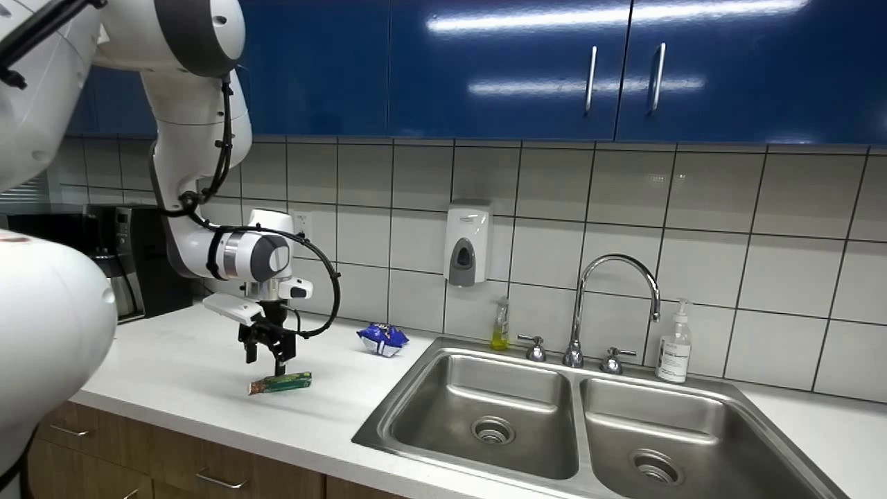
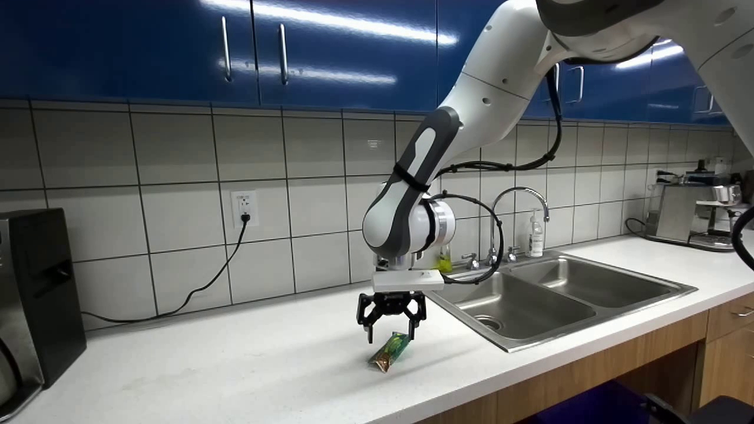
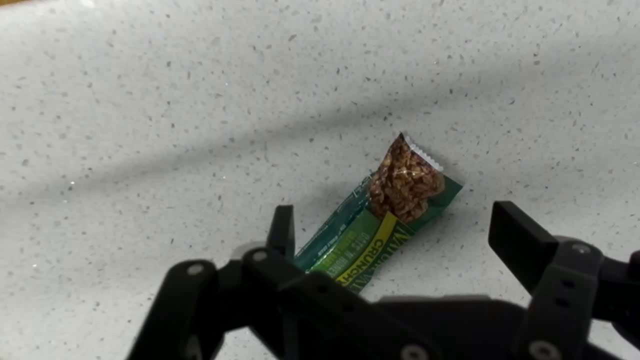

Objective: Put the chocolate bar inside the sink

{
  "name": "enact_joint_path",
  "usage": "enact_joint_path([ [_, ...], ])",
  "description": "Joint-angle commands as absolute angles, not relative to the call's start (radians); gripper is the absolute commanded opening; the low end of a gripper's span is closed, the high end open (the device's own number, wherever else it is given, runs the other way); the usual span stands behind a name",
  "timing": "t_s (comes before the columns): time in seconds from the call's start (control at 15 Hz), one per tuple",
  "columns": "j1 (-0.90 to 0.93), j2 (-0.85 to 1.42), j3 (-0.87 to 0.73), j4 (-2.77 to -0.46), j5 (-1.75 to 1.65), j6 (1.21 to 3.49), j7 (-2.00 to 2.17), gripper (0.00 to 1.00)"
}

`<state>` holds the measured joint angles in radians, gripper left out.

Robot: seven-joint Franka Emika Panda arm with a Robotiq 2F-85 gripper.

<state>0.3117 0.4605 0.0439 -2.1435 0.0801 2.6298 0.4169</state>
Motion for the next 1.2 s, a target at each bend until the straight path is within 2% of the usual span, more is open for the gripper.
enact_joint_path([
  [0.0, 0.336, 0.459, 0.021, -2.136, 0.065, 2.616, 0.515, 1.0],
  [1.13, 0.366, 0.591, -0.042, -1.99, 0.061, 2.613, 0.728, 1.0],
])
